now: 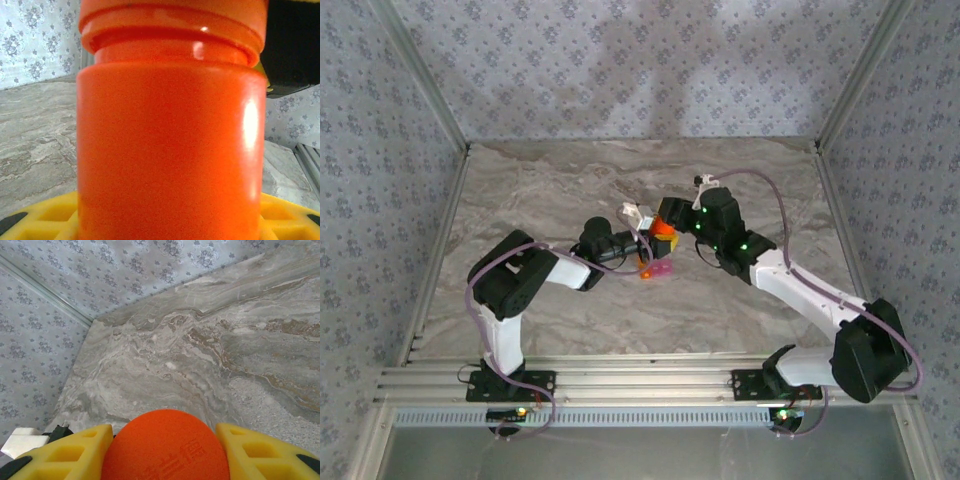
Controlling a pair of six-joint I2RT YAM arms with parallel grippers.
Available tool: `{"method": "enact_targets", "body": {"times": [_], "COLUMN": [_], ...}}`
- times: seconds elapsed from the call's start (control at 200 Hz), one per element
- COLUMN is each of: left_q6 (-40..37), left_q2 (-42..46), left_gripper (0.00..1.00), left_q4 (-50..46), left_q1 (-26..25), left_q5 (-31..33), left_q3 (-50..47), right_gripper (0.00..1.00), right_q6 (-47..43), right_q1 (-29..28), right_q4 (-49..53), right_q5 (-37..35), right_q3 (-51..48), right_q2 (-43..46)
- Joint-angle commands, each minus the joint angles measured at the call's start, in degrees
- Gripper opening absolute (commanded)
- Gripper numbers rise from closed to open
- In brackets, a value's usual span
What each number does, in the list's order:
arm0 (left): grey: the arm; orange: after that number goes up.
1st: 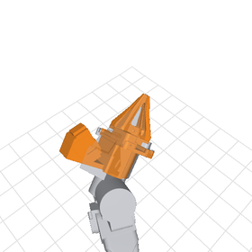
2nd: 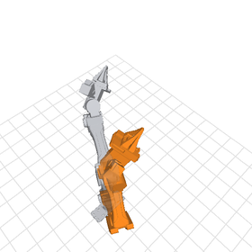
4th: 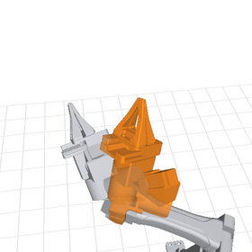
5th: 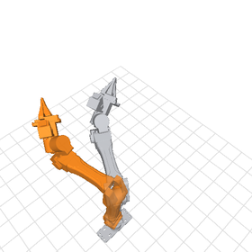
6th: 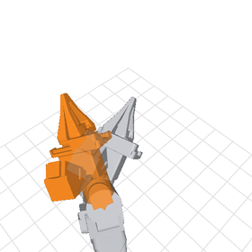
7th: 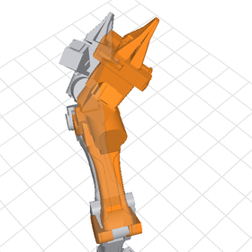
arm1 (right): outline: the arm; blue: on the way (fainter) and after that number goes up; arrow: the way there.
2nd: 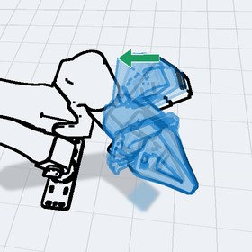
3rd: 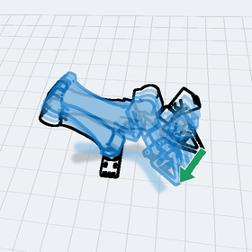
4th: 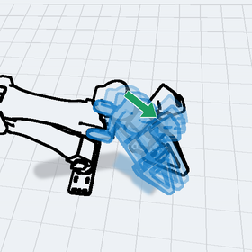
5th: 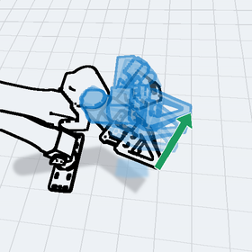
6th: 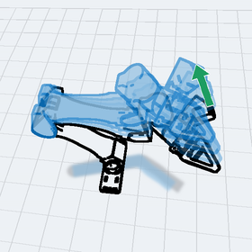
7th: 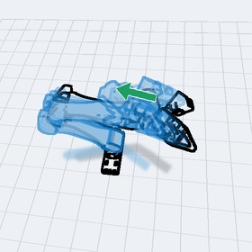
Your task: Sort the pills into containers
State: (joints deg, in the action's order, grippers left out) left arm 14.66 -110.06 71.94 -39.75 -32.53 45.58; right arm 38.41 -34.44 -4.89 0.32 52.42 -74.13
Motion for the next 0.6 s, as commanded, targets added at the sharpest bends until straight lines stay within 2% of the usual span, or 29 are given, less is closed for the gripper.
{"method": "enact_targets", "body": {"times": [0.0, 0.14, 0.33, 0.46, 0.595], "left_q6": [0.7, 0.5, 0.4, 0.4, 0.9], "left_q2": [0.3, 0.2, 0.2, 0.1, -0.1], "left_gripper": [0.0, 0.0, 0.0, 0.0, 0.0], "left_q4": [5.1, 4.6, 4.2, 4.0, 4.3], "left_q1": [-0.4, -0.4, -0.2, 0.0, 0.2], "left_q5": [1.4, 1.4, 1.6, 1.6, 1.1], "left_q3": [2.6, 2.6, 2.4, 2.2, 2.1], "right_gripper": [0.44, 0.6, 0.74, 0.79, 0.79], "right_q6": [0.9, -1.8, -6.8, -11.8, -18.2], "right_q1": [0.5, 3.5, 6.3, 8.1, 11.7], "right_q4": [5.2, 8.4, 14.4, 20.0, 23.6], "right_q5": [10.4, 14.9, 17.4, 18.6, 25.6], "right_q3": [2.4, 5.0, 7.7, 10.3, 14.0], "right_q2": [-1.3, -0.1, 3.4, 3.5, 0.4]}}
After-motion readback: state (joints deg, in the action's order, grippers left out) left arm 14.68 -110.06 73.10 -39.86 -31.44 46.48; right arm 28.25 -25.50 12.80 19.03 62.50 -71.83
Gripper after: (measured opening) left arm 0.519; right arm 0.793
